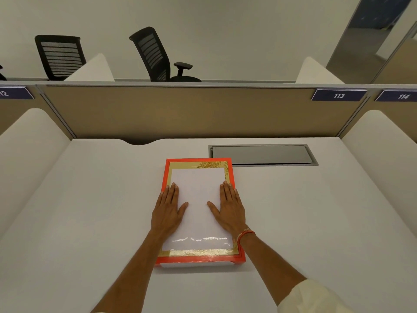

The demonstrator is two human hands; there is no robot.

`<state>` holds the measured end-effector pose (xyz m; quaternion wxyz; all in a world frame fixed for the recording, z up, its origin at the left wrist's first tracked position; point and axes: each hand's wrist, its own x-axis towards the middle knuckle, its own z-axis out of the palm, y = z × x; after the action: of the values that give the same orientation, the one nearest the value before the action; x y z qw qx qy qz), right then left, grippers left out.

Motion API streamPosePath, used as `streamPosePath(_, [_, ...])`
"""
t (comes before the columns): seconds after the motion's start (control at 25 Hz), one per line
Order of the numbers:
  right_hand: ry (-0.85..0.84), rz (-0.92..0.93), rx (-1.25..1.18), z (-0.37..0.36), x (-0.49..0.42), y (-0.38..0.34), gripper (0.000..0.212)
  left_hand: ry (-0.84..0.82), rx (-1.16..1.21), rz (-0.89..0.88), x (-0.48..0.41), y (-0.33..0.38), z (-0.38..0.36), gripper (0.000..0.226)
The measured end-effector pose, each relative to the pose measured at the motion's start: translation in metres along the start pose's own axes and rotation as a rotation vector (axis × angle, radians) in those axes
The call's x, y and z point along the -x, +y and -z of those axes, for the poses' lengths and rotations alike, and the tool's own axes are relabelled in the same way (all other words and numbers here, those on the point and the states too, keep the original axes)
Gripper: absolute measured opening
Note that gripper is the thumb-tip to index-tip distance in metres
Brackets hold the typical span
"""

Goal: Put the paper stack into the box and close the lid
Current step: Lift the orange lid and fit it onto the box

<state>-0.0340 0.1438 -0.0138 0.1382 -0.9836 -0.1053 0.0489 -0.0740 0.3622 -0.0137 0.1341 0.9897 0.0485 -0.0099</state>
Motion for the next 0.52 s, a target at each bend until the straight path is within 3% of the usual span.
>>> streamPosePath(0.52, [0.099, -0.008, -0.019, 0.062, 0.001, 0.064, 0.085, 0.102, 0.083, 0.018, -0.007, 0.091, 0.012, 0.110])
